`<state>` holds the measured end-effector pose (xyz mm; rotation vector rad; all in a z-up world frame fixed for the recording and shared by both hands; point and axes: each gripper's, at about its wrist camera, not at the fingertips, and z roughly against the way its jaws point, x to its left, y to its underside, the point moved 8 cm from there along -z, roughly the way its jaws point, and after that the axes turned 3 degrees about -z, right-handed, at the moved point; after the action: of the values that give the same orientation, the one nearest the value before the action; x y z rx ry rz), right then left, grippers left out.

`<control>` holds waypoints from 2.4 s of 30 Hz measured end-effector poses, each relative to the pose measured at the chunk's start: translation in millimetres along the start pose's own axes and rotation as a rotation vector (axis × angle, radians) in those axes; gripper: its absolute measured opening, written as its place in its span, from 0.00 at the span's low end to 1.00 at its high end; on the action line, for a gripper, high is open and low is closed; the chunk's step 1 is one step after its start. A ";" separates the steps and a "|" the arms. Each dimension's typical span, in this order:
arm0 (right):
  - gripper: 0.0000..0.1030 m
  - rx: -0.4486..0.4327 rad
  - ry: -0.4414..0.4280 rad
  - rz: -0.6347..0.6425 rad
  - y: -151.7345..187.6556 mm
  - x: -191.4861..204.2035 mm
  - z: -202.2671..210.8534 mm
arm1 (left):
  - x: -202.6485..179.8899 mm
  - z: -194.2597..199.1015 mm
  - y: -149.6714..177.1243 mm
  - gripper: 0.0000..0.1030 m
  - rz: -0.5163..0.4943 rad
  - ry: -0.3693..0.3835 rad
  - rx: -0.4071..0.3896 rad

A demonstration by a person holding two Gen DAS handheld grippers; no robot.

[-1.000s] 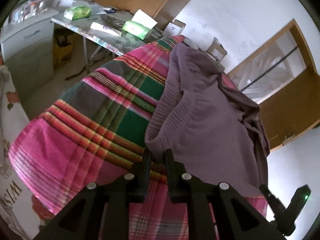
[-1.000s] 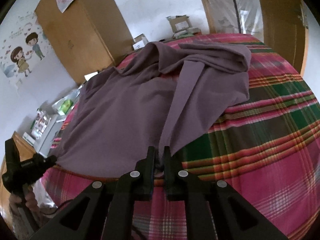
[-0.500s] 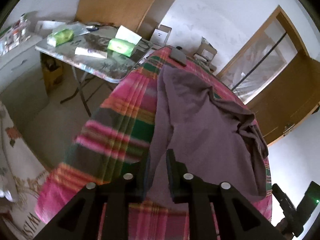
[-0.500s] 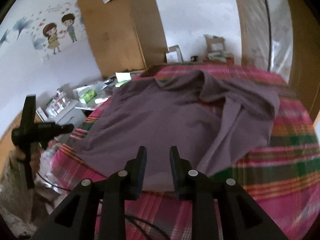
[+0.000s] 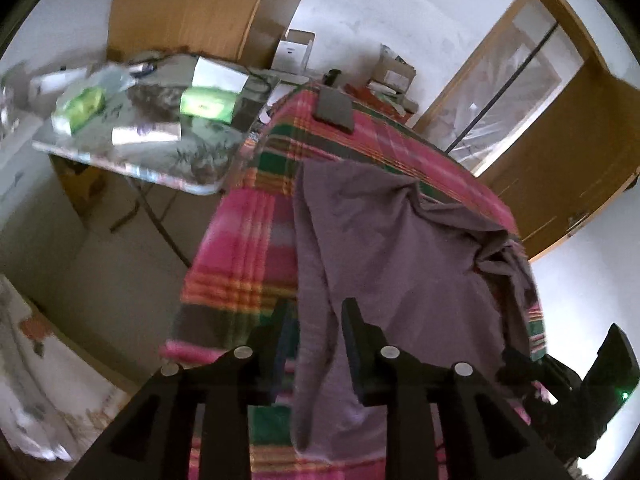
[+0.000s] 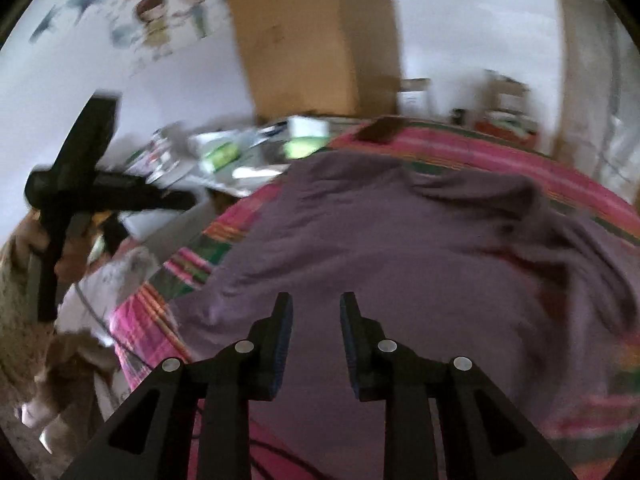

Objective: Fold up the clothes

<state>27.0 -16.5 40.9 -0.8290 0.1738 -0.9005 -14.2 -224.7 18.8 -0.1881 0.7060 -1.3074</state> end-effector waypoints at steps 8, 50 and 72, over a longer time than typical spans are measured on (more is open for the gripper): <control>0.39 0.088 -0.147 0.002 -12.7 57.7 -70.7 | -2.9 -62.7 -17.7 0.30 -0.007 0.089 0.198; 0.02 0.104 -0.023 -0.152 -5.9 35.0 -113.3 | -1.0 -109.1 -39.8 0.31 0.117 0.135 0.243; 0.18 0.124 -0.129 -0.208 18.9 37.3 -91.8 | -3.1 -85.7 34.3 0.31 0.215 0.324 0.376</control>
<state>20.1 -89.9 -28.0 -0.7956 -0.0820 -1.0386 -35.5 -190.3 -64.3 0.4019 0.7147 -1.2493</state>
